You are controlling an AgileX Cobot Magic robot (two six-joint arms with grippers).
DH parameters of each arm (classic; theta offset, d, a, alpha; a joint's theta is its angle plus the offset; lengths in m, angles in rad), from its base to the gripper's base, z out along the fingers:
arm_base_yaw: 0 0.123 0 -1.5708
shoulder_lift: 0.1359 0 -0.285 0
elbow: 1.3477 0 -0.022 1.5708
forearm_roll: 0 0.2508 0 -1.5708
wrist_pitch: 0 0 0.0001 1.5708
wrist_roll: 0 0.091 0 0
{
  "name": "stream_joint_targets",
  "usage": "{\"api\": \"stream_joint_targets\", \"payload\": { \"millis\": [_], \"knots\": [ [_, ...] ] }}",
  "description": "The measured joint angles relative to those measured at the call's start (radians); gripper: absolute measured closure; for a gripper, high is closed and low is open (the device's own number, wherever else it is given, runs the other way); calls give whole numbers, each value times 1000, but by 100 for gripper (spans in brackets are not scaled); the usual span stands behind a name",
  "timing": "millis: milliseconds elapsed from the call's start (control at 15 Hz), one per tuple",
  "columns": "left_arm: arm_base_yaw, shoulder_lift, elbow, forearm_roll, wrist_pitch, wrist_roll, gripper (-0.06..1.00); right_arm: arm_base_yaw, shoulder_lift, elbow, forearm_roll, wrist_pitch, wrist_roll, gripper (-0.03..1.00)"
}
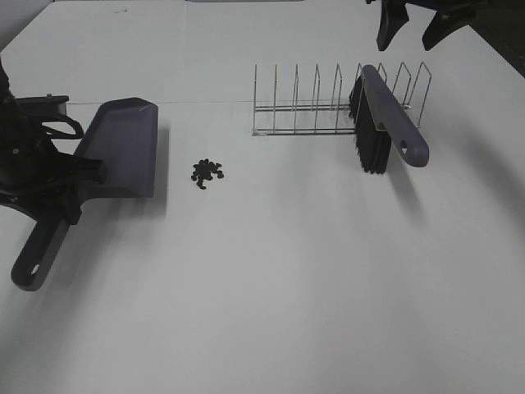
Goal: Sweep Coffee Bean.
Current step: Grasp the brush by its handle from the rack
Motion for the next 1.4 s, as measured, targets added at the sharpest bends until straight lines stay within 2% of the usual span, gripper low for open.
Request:
{"api": "stream_joint_targets", "payload": {
  "millis": [200,333,1000,1400],
  "knots": [
    [0,0,0,0,-1,1,60,76,21,-2,-126,1,41,38],
    [0,0,0,0,-4,1,60,92,36,-3,-147,1,72,38],
    [0,0,0,0,-9,1,60,89,161,-5,-166,1,93,38],
    [0,0,0,0,-9,1,60,89,227,-5,-170,-63,93,38]
  ]
}}
